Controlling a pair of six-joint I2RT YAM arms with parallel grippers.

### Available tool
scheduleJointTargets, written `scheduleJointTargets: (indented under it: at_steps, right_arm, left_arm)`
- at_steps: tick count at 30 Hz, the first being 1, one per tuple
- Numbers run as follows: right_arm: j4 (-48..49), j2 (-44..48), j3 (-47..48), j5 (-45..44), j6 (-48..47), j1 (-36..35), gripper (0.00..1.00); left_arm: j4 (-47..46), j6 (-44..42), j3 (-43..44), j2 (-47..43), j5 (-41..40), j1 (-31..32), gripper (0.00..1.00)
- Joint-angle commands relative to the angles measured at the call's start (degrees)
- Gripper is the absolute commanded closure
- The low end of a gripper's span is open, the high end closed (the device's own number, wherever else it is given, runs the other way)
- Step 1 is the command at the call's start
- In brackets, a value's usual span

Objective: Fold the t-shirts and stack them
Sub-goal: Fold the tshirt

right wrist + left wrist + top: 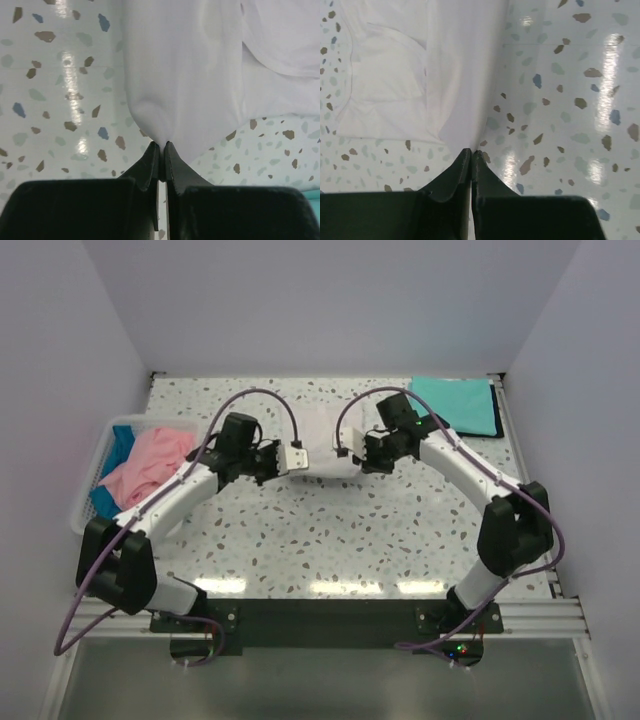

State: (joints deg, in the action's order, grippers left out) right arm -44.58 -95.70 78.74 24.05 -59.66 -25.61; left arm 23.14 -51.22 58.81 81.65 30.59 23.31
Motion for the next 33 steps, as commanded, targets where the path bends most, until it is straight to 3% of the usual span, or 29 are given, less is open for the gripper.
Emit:
scheduleJointTargets:
  at_steps: [1,9,13,27,33]
  right_arm:
    - [-8.14,6.21,-2.18,2.22,2.26,-0.58,1.0]
    - [-19.22,22.82,-10.45,7.76,5.43,-2.08,1.0]
    - [-21.08,23.37,-10.54,7.33,5.69,-1.99,1.0]
    - [-23.27,-0.61,0.18,8.55,-4.85,8.55,1.0]
    - [-22.31,-13.16,7.3,10.04,-4.95,9.35,1.0]
  left_arm:
    - [8.49,1.3,-1.76,-5.7,2.72,1.99,1.0]
    - [20.97,9.02,-4.32,-19.5,6.15,7.27,1.0]
    - [21.95,11.93,-0.82,-19.78,5.45,7.36,1.0]
    - [15.63,7.02,15.89,9.04,-0.09,6.66,1.0]
    - [10.18,6.31,18.72,21.52,0.52,1.22,1.0]
